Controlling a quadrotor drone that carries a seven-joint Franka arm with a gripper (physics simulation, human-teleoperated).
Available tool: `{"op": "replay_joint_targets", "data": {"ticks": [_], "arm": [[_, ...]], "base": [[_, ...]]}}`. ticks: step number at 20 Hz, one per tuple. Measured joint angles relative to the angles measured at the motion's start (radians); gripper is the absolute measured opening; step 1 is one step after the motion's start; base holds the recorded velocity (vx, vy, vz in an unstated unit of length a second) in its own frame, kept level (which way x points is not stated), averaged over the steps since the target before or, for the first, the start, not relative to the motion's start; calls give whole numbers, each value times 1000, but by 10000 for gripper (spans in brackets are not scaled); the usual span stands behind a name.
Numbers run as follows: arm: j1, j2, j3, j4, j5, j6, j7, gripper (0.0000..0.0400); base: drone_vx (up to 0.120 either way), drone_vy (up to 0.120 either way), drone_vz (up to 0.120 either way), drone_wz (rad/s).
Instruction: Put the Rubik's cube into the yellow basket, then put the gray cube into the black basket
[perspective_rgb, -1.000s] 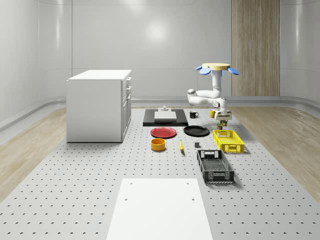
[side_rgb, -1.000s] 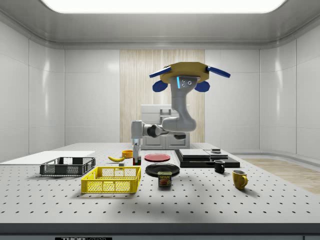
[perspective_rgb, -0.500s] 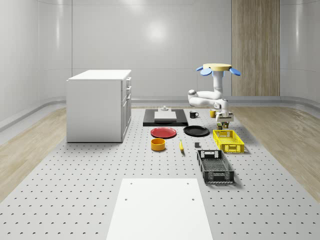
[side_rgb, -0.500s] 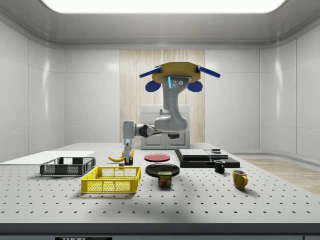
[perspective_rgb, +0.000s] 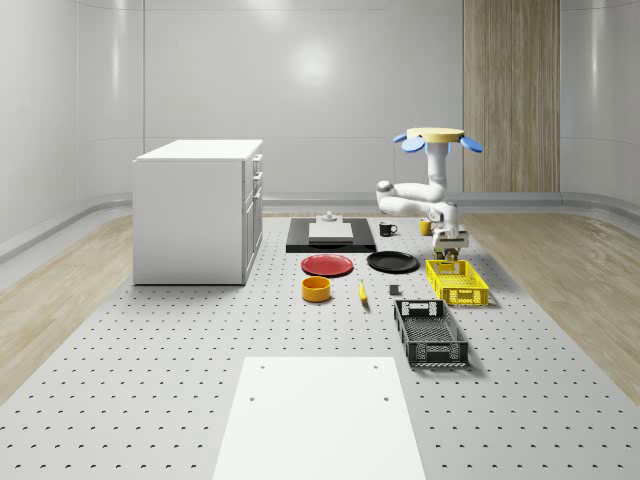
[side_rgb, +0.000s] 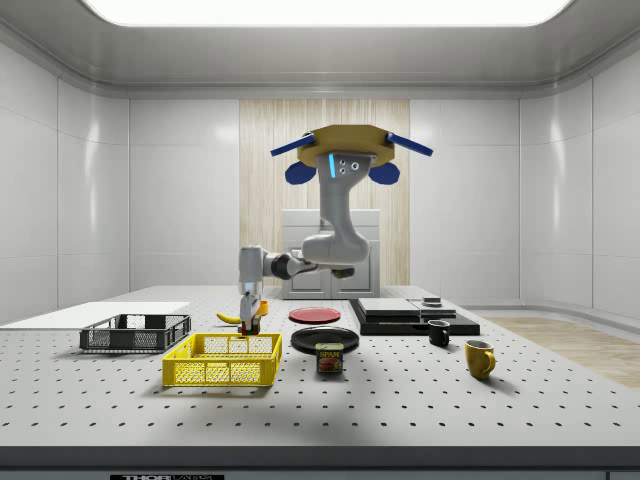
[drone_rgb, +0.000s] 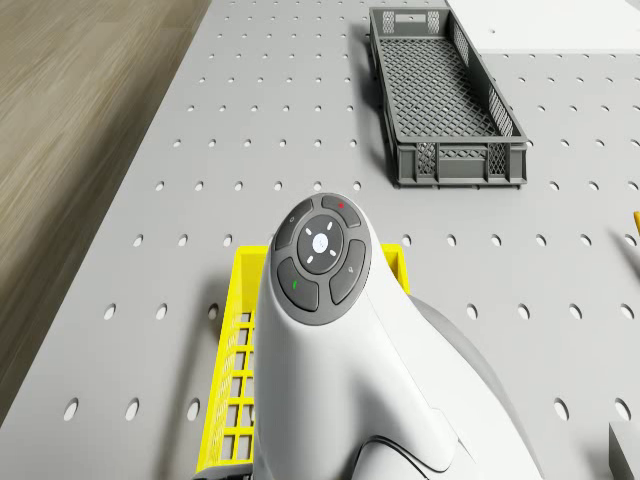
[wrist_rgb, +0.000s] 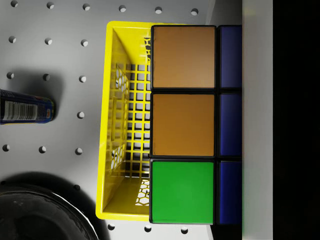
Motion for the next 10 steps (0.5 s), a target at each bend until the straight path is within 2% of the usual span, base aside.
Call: {"op": "replay_joint_targets", "data": {"ticks": [3, 10], "arm": [[-6, -6, -42, 11, -37, 20, 23, 286], [-21, -11, -127, 37, -116, 58, 22, 287]], "base": [[0, 0, -120, 0], [0, 0, -6, 0]]}}
